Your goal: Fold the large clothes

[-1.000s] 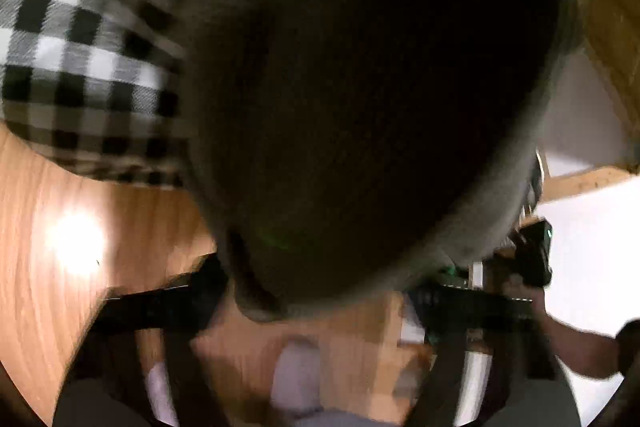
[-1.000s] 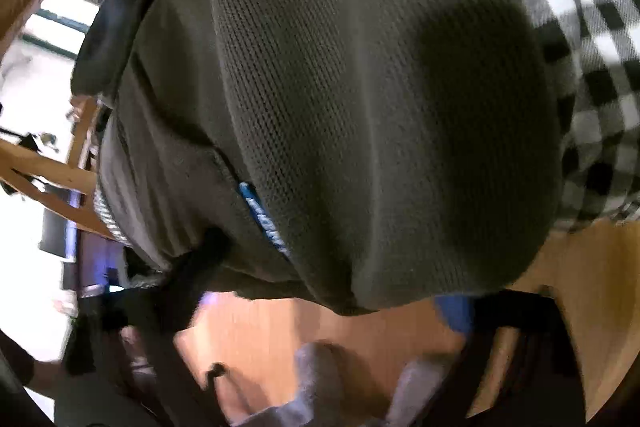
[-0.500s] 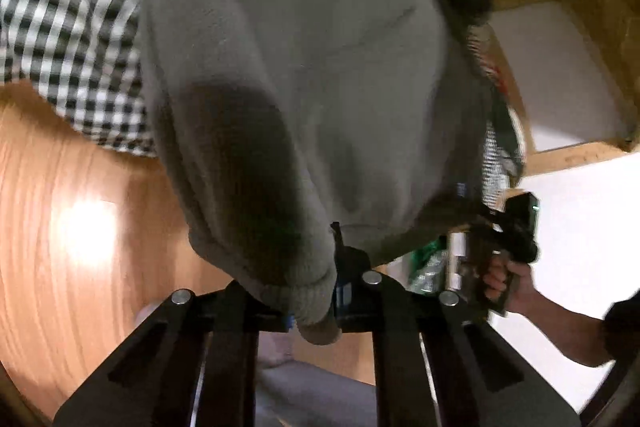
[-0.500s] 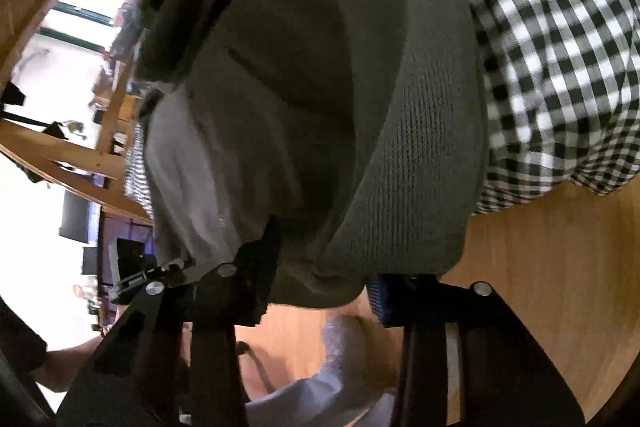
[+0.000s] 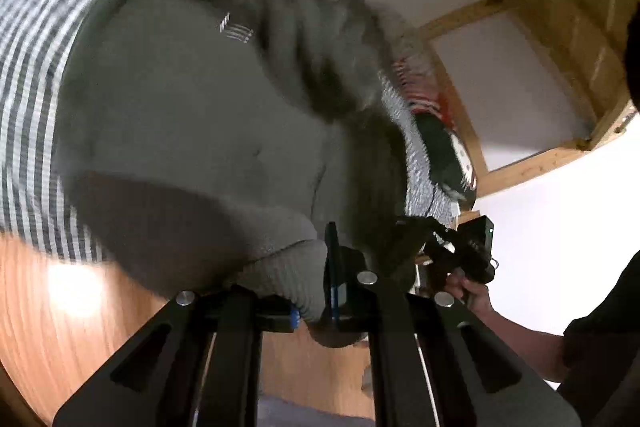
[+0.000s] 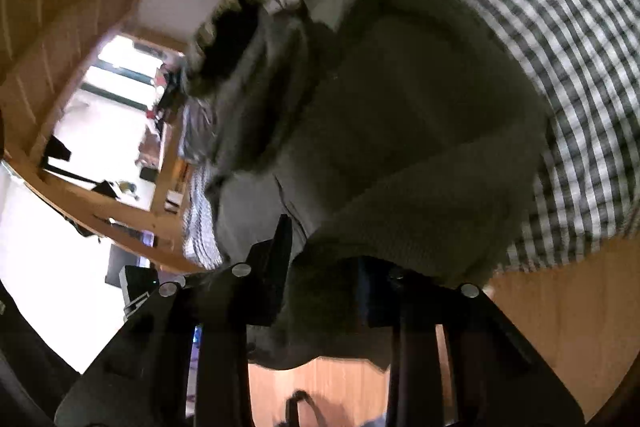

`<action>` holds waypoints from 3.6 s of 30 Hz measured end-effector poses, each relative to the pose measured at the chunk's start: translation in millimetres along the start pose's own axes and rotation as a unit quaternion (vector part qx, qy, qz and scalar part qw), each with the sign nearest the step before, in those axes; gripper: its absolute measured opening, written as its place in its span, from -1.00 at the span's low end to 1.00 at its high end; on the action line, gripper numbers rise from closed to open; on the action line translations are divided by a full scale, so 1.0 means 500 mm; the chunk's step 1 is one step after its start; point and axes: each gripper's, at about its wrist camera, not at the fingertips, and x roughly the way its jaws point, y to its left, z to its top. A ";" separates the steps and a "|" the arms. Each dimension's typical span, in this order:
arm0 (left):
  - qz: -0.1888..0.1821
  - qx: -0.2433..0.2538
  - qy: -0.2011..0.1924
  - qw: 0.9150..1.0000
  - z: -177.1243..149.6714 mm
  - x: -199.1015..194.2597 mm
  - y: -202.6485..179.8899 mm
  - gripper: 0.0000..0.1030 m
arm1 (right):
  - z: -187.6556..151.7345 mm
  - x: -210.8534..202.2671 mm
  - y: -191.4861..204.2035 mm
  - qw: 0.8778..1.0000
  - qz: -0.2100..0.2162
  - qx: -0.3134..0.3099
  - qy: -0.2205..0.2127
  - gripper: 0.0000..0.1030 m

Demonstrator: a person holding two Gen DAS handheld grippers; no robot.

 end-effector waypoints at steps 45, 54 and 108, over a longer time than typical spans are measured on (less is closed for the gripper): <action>0.152 0.061 0.000 0.986 0.826 0.220 0.057 -0.84 | 0.744 0.461 0.120 0.997 -0.025 -0.016 -0.074 -0.46; 0.193 0.030 0.053 0.979 0.849 0.309 0.145 -0.83 | 0.785 0.560 0.054 0.998 -0.059 -0.009 -0.011 -0.47; 0.247 0.156 0.055 0.955 0.763 0.443 -0.017 0.90 | 0.746 0.590 0.378 0.806 -0.249 -0.478 0.243 0.93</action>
